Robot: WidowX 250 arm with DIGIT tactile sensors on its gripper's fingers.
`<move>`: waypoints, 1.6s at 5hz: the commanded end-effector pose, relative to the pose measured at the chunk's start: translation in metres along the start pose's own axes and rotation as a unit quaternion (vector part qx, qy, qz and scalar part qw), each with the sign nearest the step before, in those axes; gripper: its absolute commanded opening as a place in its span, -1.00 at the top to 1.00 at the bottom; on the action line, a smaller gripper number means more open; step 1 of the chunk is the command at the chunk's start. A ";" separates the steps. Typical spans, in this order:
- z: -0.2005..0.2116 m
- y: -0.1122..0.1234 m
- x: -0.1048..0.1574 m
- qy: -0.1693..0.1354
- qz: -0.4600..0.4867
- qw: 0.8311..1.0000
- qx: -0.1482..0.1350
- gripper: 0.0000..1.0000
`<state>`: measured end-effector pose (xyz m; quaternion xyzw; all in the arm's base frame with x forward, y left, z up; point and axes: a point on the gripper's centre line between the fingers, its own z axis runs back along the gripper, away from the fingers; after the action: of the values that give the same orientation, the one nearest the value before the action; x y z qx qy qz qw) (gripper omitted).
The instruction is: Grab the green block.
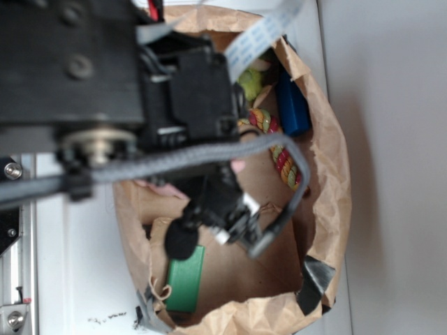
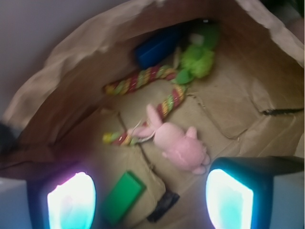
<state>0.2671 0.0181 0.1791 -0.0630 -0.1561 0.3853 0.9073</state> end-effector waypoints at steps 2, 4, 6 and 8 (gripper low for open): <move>-0.018 0.007 0.015 -0.023 0.086 0.996 0.020 -1.00; -0.018 0.007 0.015 -0.023 0.086 0.996 0.020 -1.00; -0.026 0.009 0.006 -0.037 0.110 0.993 -0.005 -1.00; -0.060 -0.009 -0.003 -0.011 0.137 0.990 0.014 -1.00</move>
<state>0.2901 0.0050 0.1073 -0.0514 -0.1268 0.5150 0.8462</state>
